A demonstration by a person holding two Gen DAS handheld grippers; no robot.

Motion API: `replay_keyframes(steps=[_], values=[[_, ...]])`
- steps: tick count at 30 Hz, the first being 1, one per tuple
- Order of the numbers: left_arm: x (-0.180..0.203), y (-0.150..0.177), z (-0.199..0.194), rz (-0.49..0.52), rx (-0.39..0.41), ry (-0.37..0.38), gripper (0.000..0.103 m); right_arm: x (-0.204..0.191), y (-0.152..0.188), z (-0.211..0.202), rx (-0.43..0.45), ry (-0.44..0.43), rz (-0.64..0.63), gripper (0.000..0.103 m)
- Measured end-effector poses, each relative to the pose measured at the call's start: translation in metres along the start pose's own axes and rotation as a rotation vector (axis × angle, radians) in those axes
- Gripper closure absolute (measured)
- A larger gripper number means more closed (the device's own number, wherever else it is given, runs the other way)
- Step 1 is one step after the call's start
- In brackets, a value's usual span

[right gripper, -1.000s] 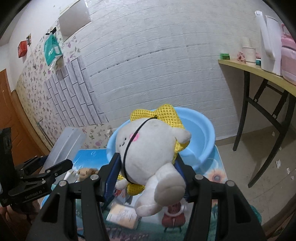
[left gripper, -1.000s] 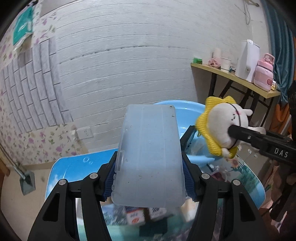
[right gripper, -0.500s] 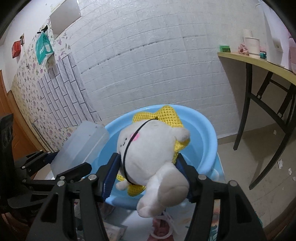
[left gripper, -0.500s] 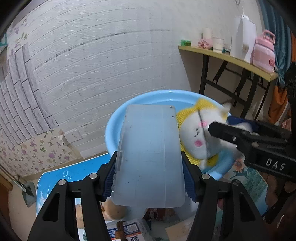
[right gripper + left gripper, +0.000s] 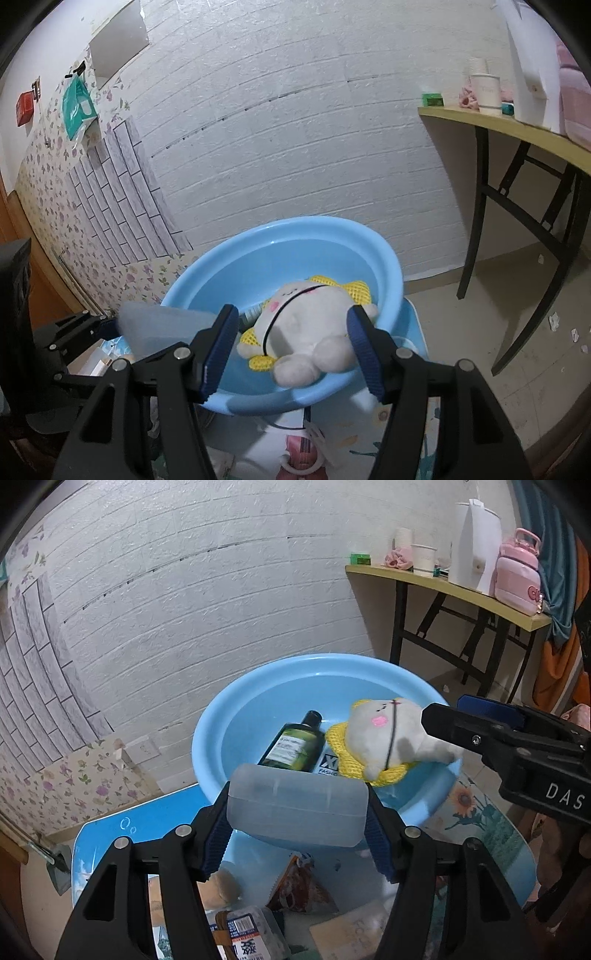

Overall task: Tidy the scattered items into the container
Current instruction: 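Carry the case and doll over the basin and release both inside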

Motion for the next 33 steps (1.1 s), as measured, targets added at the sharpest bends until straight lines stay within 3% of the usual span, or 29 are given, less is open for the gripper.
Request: replay_keyframes(steps=[16,21,33], values=[[-0.025,0.016,-0.043,-0.063,0.012,-0.042,0.038,-0.029,0.012,-0.032,-0.038,-0.005,-0.026,0.043],[-0.037,0.027,-0.059,-0.031,0.032,-0.105,0.021,-0.040,0.025,-0.041,-0.056,-0.009,-0.030,0.043],[-0.093,0.053,-0.097,-0.099,0.064,-0.242,0.009,-0.079,0.051,-0.055,-0.113,-0.030,-0.092,0.042]])
Point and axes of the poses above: each gripper's, at about its wrist camera, not at the fingertips, and z roughly the way its jaws point, x to its right, y to its underside, the point moved 8 cm from there along z, roughly the way its jaws point, and after that the axes turned 11 degrees about x, right-handed, at the moved point
